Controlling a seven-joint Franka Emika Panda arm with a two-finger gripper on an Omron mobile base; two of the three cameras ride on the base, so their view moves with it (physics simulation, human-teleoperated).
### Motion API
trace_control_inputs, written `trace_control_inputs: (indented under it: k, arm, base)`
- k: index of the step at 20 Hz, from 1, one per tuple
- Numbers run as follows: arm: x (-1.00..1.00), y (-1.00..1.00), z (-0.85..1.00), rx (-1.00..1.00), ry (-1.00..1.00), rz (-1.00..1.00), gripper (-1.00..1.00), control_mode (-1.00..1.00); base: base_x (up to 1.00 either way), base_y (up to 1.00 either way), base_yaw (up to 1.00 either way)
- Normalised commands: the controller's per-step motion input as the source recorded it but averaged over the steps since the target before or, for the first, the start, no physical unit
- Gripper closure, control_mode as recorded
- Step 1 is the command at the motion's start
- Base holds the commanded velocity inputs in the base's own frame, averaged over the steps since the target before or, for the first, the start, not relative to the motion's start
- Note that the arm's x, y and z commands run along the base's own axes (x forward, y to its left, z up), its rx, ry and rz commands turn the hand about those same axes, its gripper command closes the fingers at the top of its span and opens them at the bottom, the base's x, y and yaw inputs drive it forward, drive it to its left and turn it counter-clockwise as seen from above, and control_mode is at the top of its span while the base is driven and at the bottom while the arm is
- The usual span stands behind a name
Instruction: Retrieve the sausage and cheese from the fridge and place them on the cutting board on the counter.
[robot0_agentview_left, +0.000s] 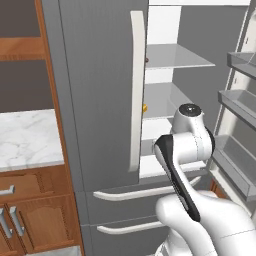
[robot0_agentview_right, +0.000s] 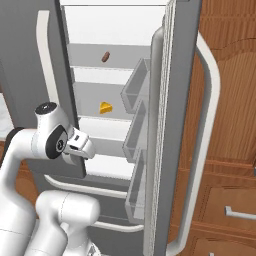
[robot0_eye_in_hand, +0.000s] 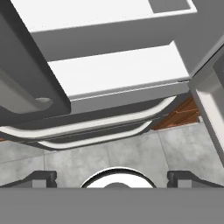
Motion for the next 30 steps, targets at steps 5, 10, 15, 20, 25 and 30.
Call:
trace_control_inputs:
  k: [5,10,15,20,25,30]
  arm:
    - [0.00,0.00,0.00,0.00,0.00,0.00,-1.00,-1.00]
    - [-0.02,-0.03,-0.03,0.00,0.00,0.00,-1.00,-1.00]
    - [0.14,-0.36,0.07,0.17,-0.02,0.14,-1.00,-1.00]
    - [0.24,-0.13,0.29,0.04,-0.01,0.20,-1.00,-1.00]
    - [0.36,0.12,0.22,-0.04,-0.13,0.10,-1.00,-1.00]
    - [0.35,0.01,0.18,-0.04,-0.18,0.06,-1.00,-1.00]
  base:
    - [0.00,0.00,0.00]
    - [0.00,0.00,0.00]
    - [0.00,0.00,0.00]
    - [0.00,0.00,0.00]
    - [0.00,0.00,0.00]
    - [0.00,0.00,0.00]
